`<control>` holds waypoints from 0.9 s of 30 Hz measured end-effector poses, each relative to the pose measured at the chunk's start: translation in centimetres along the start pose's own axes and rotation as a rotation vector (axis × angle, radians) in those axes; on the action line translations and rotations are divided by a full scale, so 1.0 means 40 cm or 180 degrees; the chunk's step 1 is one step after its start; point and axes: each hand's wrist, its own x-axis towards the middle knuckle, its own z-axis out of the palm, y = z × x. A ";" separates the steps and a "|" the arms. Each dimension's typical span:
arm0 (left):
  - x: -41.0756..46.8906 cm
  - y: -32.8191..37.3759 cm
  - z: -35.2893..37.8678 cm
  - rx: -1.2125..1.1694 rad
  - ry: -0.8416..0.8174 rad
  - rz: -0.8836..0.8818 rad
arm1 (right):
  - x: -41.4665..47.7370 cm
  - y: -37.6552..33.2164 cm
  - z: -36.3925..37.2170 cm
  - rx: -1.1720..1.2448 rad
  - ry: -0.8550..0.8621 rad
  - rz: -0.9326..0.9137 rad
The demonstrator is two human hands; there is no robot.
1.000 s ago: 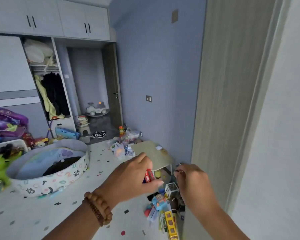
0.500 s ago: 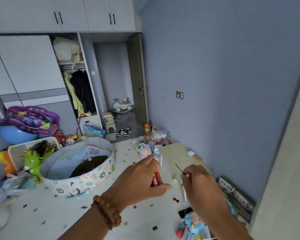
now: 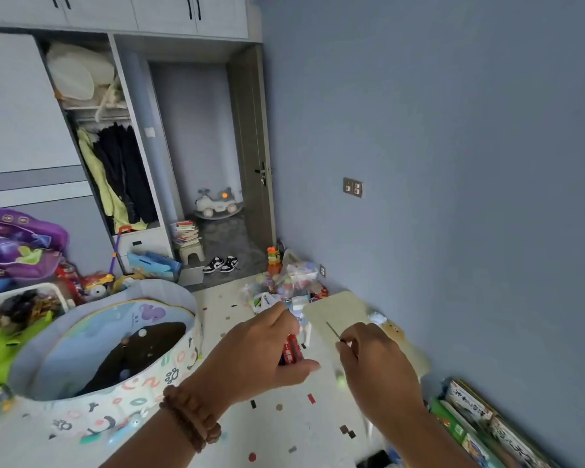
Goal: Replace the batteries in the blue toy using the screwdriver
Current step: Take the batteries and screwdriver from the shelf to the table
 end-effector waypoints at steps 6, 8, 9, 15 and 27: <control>0.218 -0.276 0.034 -0.0092 -0.0048 0.0287 | 0.261 -0.106 0.145 -0.0024 0.0128 0.0274; 0.290 -0.365 0.042 -0.0124 0.0012 0.0367 | 0.349 -0.136 0.186 -0.0054 0.0195 0.0311; 0.326 -0.407 0.049 -0.0165 0.0060 0.0385 | 0.392 -0.146 0.207 -0.0061 0.0219 0.0350; 0.513 -0.588 0.140 -0.0382 -0.0030 0.0590 | 0.610 -0.152 0.310 -0.0141 0.0249 0.0595; 1.083 -0.729 0.353 -0.0502 -0.0104 0.1283 | 1.060 0.053 0.459 -0.0045 0.0512 0.1368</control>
